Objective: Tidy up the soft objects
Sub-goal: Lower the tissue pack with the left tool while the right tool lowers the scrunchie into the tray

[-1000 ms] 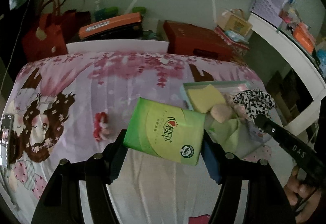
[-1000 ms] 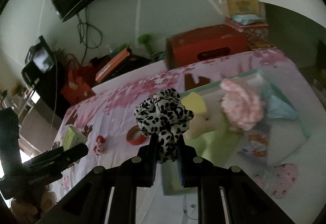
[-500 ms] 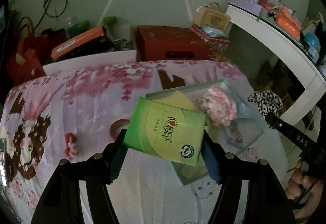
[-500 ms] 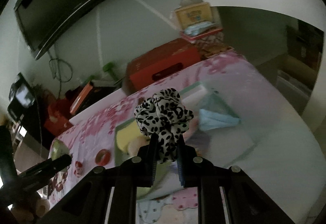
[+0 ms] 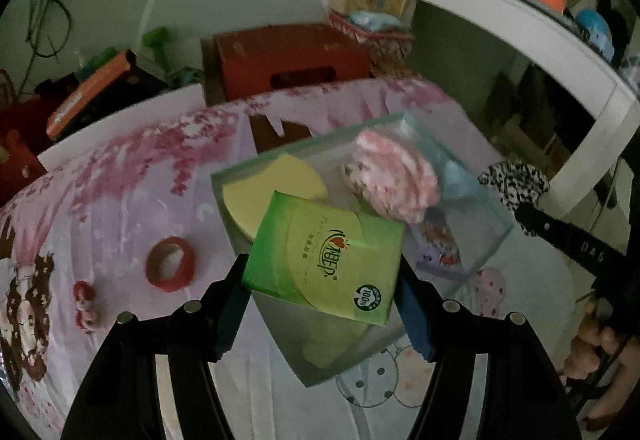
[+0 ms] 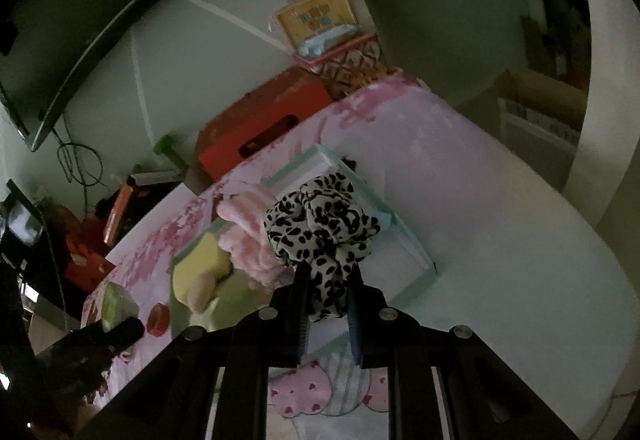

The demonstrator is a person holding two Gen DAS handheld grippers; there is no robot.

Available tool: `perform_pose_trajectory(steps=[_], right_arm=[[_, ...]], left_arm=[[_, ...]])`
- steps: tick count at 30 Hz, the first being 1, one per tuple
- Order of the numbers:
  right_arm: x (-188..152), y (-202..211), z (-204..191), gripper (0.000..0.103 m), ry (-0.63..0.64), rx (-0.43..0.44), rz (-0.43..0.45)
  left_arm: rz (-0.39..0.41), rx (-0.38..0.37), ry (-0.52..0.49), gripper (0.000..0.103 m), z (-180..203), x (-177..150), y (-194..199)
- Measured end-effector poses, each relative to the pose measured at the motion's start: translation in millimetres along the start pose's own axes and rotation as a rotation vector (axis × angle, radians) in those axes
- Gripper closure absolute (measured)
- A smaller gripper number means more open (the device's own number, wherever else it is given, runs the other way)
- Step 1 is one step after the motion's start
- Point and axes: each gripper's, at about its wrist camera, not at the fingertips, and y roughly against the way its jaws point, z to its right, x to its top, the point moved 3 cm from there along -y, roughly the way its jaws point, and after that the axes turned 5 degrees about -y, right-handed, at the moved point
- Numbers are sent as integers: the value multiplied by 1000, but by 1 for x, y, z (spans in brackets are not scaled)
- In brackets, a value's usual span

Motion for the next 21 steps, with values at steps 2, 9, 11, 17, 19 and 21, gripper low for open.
perform_pose_trajectory(steps=[2,9,11,17,19,21], right_arm=[[-3,-8,2,85,3,-4,-16],[-13,-36,6,85,4,-14,-64],[-13,-41,6,85,6,-15,-69],[-14,-53,3,85,18,-21,-77],[-15,-57,3,85,20,-25,-84],[-16,-61,4,85,20,-28,-90]], left_arm=[[-24,-8,-4,34,3,-4,-11],[-86,-4,-17,34,4,-17,-43],[-94,-1,-7,34,0,-19,-49],[-110,4,-3,34,-4,-21,-63],[-114,4,-3,34,-4,-21,-67],[-118,5,-3,34,-5,-21,-71]])
